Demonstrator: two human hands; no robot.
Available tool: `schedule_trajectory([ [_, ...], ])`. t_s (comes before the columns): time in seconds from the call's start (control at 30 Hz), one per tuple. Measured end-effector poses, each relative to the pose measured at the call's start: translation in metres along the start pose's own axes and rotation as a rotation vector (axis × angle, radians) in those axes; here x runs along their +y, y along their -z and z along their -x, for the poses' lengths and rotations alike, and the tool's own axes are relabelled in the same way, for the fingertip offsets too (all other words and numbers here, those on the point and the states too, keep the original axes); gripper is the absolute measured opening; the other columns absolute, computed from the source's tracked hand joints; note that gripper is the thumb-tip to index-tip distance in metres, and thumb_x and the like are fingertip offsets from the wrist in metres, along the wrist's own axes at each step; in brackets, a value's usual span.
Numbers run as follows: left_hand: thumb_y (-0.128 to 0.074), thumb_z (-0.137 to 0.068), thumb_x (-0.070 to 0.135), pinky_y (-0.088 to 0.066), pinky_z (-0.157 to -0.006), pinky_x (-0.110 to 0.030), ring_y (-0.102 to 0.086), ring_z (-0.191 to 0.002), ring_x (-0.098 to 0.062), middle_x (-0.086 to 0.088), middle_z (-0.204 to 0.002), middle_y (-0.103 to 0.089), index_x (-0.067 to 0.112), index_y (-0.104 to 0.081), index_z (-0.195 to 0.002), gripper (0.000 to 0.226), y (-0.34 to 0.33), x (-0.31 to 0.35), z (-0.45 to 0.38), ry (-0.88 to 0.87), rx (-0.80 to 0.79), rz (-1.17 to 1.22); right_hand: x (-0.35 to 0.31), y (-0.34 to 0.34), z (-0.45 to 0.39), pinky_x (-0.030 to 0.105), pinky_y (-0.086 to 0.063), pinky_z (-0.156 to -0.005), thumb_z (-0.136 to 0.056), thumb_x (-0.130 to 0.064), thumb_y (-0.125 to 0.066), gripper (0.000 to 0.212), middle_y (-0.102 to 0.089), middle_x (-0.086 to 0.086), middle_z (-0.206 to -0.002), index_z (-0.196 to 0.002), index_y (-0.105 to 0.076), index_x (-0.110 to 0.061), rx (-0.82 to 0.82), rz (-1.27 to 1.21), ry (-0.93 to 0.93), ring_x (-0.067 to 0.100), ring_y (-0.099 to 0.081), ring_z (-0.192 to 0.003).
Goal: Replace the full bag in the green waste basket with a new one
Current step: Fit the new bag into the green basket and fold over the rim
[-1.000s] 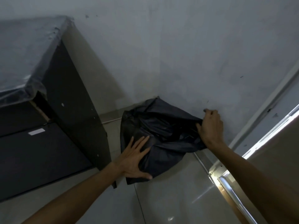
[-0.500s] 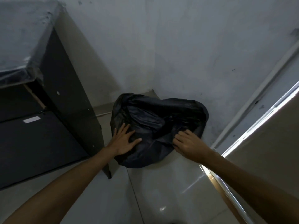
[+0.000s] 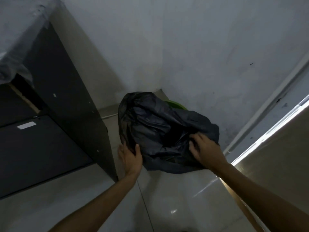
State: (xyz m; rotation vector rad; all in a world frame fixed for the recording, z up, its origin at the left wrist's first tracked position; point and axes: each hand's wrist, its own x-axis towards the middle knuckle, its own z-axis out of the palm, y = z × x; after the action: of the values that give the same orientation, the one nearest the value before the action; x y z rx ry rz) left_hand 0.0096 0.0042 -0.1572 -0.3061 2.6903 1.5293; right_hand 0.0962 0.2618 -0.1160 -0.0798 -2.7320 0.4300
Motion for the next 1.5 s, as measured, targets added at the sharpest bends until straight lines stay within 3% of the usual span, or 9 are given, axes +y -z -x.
schedule_trajectory([
  [0.17,-0.051,-0.097,0.004,-0.042,-0.093,-0.026,-0.059,-0.116,-0.032,-0.014,-0.129,-0.061,0.006,-0.052,-0.137,0.04,-0.004,-0.015,-0.02,0.148,-0.033,0.211,0.011,-0.004,-0.065,0.042,-0.03,-0.115,-0.096,-0.031,-0.054,0.069,-0.035,0.021,-0.15,-0.154,-0.02,-0.014,-0.045,-0.204,-0.32,0.036,-0.039,-0.136],
  [0.33,-0.048,-0.091,-0.008,-0.04,-0.087,-0.025,-0.061,-0.102,-0.029,-0.017,-0.119,-0.066,0.004,-0.055,-0.134,0.046,0.006,-0.023,-0.053,0.11,0.039,0.071,0.043,-0.001,-0.095,0.037,-0.027,-0.115,-0.093,-0.034,-0.061,0.087,-0.03,0.016,-0.155,-0.156,-0.005,-0.014,-0.08,-0.492,-0.606,0.033,-0.034,-0.14],
  [0.5,-0.052,-0.094,0.005,-0.038,-0.105,-0.039,-0.042,-0.132,-0.034,-0.016,-0.15,-0.038,0.007,-0.049,-0.138,0.043,0.003,-0.021,-0.064,0.138,0.208,0.011,0.072,-0.026,-0.083,0.042,-0.056,-0.083,-0.096,-0.039,-0.053,0.054,-0.06,0.015,-0.128,-0.137,-0.05,-0.003,-0.378,-0.605,-0.731,0.03,-0.067,-0.094],
  [0.6,-0.053,-0.093,0.007,-0.035,-0.103,-0.03,-0.043,-0.124,-0.023,-0.01,-0.136,-0.047,0.007,-0.057,-0.116,0.024,-0.001,0.021,-0.053,-0.359,0.335,0.021,0.066,-0.029,-0.082,0.028,-0.051,-0.068,-0.1,-0.044,-0.042,0.052,-0.064,0.016,-0.114,-0.128,-0.057,-0.002,-0.418,-0.55,-0.716,0.03,-0.068,-0.081],
  [0.77,-0.056,-0.092,0.018,-0.037,-0.11,-0.048,-0.046,-0.13,-0.028,-0.011,-0.144,-0.049,0.013,-0.06,-0.129,0.038,-0.04,0.064,-0.085,-1.277,-0.123,-0.556,0.059,-0.021,-0.094,0.034,-0.052,-0.063,-0.093,-0.05,-0.052,0.045,-0.068,0.016,-0.095,-0.091,-0.062,-0.006,-0.146,0.149,-0.302,0.033,-0.065,-0.079],
  [0.93,-0.035,-0.099,0.043,-0.015,-0.118,-0.059,-0.022,-0.147,-0.035,-0.013,-0.162,-0.017,0.025,-0.034,-0.151,0.055,-0.055,0.082,-0.154,-1.021,-0.049,-0.789,0.058,-0.026,-0.128,0.038,-0.048,-0.076,-0.094,-0.034,-0.053,0.037,-0.062,0.015,-0.111,-0.118,-0.063,-0.008,0.049,0.336,0.122,0.033,-0.059,-0.096],
  [1.1,-0.027,-0.104,0.042,-0.006,-0.12,-0.049,-0.013,-0.15,-0.026,-0.007,-0.163,-0.016,0.013,-0.023,-0.155,0.058,-0.066,0.082,-0.207,-0.7,-0.214,-0.754,0.076,-0.055,-0.172,0.041,-0.031,-0.114,-0.098,-0.056,-0.03,0.062,-0.038,0.007,-0.152,-0.147,-0.041,-0.019,-0.296,-0.049,-0.144,0.028,-0.037,-0.137],
  [1.3,-0.032,-0.105,0.037,-0.042,-0.097,-0.036,-0.058,-0.118,-0.035,-0.028,-0.125,-0.061,-0.009,-0.062,-0.113,0.055,-0.069,0.091,-0.245,-0.357,-0.394,-0.405,0.078,-0.074,-0.199,0.031,-0.03,-0.113,-0.099,-0.058,-0.027,0.065,-0.048,0.003,-0.145,-0.143,-0.047,-0.015,-0.505,-0.658,-0.546,0.02,-0.049,-0.128],
  [1.5,-0.032,-0.102,0.052,-0.051,-0.088,-0.032,-0.065,-0.102,-0.029,-0.012,-0.122,-0.066,0.011,-0.068,-0.109,0.055,-0.064,0.072,-0.262,0.252,-0.705,0.203,0.095,-0.094,-0.187,0.038,-0.033,-0.115,-0.087,-0.076,-0.034,0.085,-0.047,0.003,-0.146,-0.148,-0.039,-0.017,-0.478,-1.068,-0.854,0.022,-0.051,-0.125],
])
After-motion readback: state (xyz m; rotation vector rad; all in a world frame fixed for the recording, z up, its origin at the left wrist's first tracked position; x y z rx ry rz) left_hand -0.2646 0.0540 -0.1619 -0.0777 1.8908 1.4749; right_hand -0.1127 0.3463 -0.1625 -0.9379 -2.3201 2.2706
